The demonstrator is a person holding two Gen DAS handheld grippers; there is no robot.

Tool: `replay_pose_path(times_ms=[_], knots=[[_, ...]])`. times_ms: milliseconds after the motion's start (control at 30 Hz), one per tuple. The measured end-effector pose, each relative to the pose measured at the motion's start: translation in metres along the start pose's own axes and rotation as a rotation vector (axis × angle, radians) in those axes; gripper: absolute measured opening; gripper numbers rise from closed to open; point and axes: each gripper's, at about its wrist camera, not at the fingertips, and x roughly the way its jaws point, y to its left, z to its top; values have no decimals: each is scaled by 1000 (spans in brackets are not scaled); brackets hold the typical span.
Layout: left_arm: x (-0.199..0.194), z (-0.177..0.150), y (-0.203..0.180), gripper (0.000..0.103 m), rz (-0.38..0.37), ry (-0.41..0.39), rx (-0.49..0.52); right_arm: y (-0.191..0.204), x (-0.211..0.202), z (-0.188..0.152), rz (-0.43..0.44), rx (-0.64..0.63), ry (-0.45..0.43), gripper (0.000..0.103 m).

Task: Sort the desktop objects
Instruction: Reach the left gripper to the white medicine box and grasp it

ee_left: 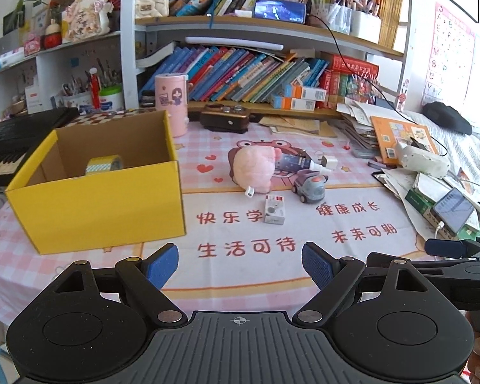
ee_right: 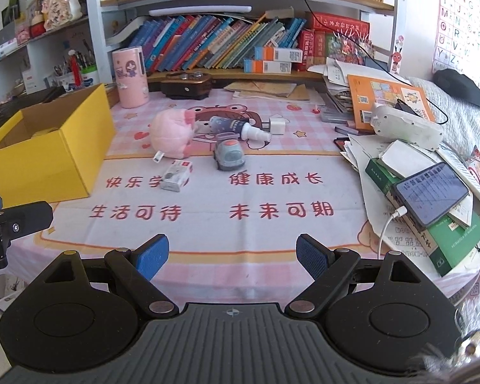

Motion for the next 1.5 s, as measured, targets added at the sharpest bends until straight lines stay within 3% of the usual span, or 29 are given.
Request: replay_pose_path(times_ms=[567,1133,1500], knots=[[59,36,-33,87,6,24,-14,-40,55,42,35,-31,47,86],[119,62,-45,85,99,75,-59,-63,112,74,135,-100,97,84],[182,47,-53,67,88,194,-25,-78,145,102,164,-109,79,79]])
